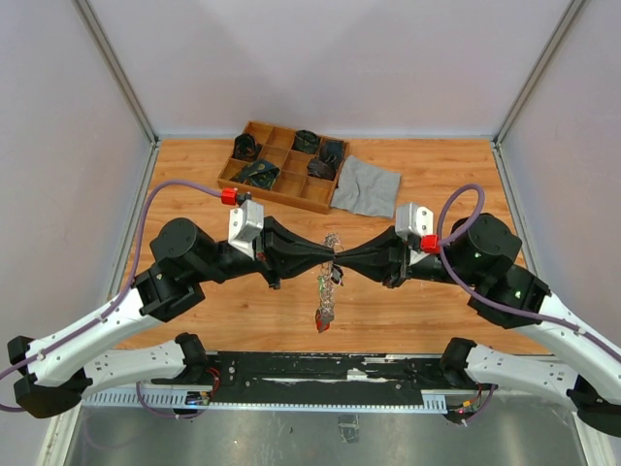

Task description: Put the keys on the keyring

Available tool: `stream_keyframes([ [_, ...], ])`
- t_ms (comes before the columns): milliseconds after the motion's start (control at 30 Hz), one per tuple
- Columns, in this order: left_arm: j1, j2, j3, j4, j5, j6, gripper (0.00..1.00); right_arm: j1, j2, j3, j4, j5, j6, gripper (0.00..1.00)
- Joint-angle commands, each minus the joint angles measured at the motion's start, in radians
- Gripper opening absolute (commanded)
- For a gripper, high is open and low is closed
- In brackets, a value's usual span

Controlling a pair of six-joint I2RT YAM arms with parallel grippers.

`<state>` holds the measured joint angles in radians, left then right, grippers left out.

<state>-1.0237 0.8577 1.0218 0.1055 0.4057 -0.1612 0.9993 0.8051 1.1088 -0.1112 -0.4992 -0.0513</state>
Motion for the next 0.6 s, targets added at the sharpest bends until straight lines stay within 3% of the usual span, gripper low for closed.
stream_keyframes([
  [0, -0.008, -0.011, 0.04, 0.079, 0.007, -0.003, 0.0, 0.005, 0.015, 0.063, -0.044, -0.027, -0.002, 0.02],
  [200, -0.009, -0.01, 0.041, 0.075, 0.002, -0.005, 0.01, 0.005, 0.05, 0.145, -0.17, -0.011, -0.032, 0.0],
  [400, -0.008, -0.004, 0.067, -0.001, -0.005, 0.031, 0.25, 0.005, 0.132, 0.328, -0.472, 0.01, -0.117, 0.0],
  [567, -0.009, 0.044, 0.133, -0.17, -0.039, 0.103, 0.36, 0.007, 0.311, 0.616, -0.901, 0.102, -0.207, 0.0],
])
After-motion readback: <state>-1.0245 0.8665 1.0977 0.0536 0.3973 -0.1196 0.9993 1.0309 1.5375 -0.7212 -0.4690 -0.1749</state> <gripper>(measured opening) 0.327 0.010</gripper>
